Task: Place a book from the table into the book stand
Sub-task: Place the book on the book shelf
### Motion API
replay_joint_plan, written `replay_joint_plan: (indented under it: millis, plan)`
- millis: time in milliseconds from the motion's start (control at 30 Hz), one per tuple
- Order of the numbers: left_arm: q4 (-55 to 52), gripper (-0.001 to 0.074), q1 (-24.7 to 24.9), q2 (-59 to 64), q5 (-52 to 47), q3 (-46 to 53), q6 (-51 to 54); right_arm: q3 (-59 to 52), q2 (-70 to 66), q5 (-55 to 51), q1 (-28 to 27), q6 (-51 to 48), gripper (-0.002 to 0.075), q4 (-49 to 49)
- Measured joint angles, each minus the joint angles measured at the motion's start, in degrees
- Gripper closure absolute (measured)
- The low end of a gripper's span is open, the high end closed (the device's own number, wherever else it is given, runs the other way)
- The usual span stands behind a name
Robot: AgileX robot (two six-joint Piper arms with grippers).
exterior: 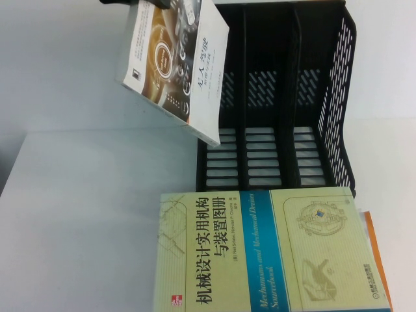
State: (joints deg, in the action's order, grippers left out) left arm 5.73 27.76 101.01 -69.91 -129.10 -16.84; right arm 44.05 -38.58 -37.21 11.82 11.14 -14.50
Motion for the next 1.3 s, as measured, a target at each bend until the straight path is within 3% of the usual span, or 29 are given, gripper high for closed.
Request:
replay_joint_plan:
  millis: [800, 1300]
  plan:
    - [-2.2, 0.0634, -0.5, 14.1, 3.9, 0.0, 1.1, -2.5, 0.0, -0.5, 0.0, -0.2, 0.0728, 0.0]
    - [-4.2, 0.0608, -0.5, 15.1, 7.3, 0.0, 0.4, -2.9, 0.0, -0.1, 0.0, -0.2, 0.0728, 0.1]
